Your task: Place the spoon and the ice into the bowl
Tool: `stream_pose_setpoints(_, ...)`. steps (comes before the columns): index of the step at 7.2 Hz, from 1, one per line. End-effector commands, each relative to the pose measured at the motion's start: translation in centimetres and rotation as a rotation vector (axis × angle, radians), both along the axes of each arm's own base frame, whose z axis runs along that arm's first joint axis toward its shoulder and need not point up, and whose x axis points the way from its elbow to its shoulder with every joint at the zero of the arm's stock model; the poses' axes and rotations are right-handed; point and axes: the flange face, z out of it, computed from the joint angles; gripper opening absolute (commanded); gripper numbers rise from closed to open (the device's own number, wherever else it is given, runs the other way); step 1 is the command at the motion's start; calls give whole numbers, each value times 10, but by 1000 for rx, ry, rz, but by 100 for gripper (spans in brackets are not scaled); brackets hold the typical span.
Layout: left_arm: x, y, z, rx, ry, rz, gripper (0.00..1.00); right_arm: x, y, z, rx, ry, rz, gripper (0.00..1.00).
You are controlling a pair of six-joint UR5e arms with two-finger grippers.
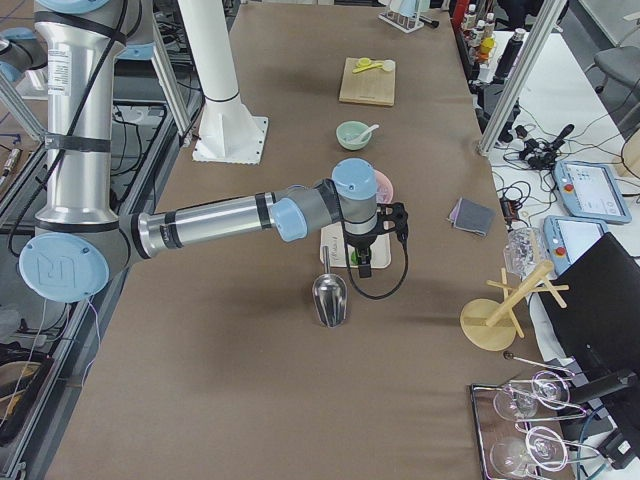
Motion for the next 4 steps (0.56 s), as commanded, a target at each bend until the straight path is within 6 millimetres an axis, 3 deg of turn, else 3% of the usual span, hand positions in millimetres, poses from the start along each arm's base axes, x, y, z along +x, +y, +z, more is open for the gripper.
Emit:
stream_pose_setpoints(1, 2, 0, 4, -7, 19, 9, 99, 1, 14, 4, -20, -27, -14, 100)
stream_pose_setpoints(4, 3, -3, -4, 72, 24, 9, 99, 9, 20, 6, -21, -14, 6, 100)
